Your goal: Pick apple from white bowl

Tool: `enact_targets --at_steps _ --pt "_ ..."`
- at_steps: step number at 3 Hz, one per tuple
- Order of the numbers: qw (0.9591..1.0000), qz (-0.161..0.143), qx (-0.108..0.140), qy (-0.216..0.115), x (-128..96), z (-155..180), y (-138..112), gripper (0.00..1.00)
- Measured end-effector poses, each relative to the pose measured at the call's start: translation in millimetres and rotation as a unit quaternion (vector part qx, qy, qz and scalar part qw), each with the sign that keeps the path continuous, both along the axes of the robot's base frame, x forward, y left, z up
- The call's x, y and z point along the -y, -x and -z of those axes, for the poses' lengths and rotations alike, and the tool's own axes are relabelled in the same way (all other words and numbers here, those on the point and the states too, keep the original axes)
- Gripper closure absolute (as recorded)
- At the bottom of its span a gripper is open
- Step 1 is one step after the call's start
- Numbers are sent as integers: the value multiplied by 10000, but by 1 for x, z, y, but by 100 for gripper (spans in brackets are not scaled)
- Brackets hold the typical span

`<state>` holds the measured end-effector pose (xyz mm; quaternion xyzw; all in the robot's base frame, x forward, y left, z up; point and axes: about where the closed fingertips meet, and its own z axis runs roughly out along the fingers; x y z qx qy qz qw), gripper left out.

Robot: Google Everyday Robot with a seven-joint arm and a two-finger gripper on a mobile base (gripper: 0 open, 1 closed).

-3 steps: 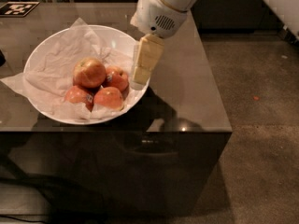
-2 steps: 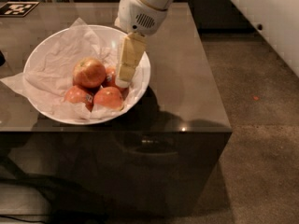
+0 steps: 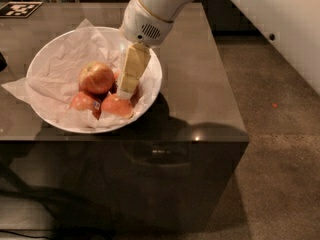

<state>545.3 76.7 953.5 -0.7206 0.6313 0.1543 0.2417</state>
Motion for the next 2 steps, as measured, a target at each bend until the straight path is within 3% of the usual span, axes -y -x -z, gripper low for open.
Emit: enact_targets --at_steps 2 --pt "9974 -490 -393 -359 -41 17 -1 0"
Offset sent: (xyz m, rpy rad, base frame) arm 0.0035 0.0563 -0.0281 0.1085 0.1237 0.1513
